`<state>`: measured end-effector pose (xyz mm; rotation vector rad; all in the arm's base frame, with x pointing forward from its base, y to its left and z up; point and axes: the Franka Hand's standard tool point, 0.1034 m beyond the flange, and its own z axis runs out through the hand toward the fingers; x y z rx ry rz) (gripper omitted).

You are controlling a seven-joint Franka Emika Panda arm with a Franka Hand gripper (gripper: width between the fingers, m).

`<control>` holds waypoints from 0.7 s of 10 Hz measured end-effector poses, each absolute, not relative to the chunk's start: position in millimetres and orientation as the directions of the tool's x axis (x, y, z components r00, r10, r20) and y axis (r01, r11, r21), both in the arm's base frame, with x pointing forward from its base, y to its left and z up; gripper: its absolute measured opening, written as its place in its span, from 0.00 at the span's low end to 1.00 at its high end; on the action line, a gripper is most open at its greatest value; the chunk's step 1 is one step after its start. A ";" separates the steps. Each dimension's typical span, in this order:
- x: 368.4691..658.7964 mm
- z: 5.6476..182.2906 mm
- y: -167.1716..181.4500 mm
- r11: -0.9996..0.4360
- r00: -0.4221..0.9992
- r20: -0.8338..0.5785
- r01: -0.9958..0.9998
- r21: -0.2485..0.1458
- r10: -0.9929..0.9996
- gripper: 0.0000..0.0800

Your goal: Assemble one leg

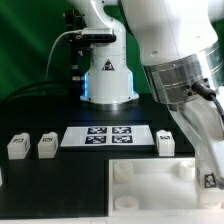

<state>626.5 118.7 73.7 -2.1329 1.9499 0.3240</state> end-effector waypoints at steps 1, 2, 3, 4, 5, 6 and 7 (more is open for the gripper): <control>626.1 73.2 119.3 -0.103 0.107 -0.315 -0.994 -0.028 -0.943 0.76; 625.0 71.1 121.9 -0.302 0.319 -0.290 -0.948 -0.103 -0.902 0.80; 624.4 73.5 128.1 -0.514 0.532 -0.224 -0.847 -0.137 -0.817 0.81; 624.6 73.8 131.0 -0.624 0.646 -0.199 -0.763 -0.167 -0.737 0.81; 624.8 73.0 128.5 -0.708 0.733 -0.178 -0.680 -0.189 -0.657 0.81; 624.7 72.9 128.6 -0.738 0.763 -0.169 -0.646 -0.197 -0.623 0.81; 624.8 72.4 126.9 -0.822 0.849 -0.137 -0.528 -0.215 -0.510 0.81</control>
Offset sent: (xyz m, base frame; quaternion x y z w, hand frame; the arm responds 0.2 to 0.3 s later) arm 0.0000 0.0000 0.0000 0.0000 0.0000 -0.2667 0.9638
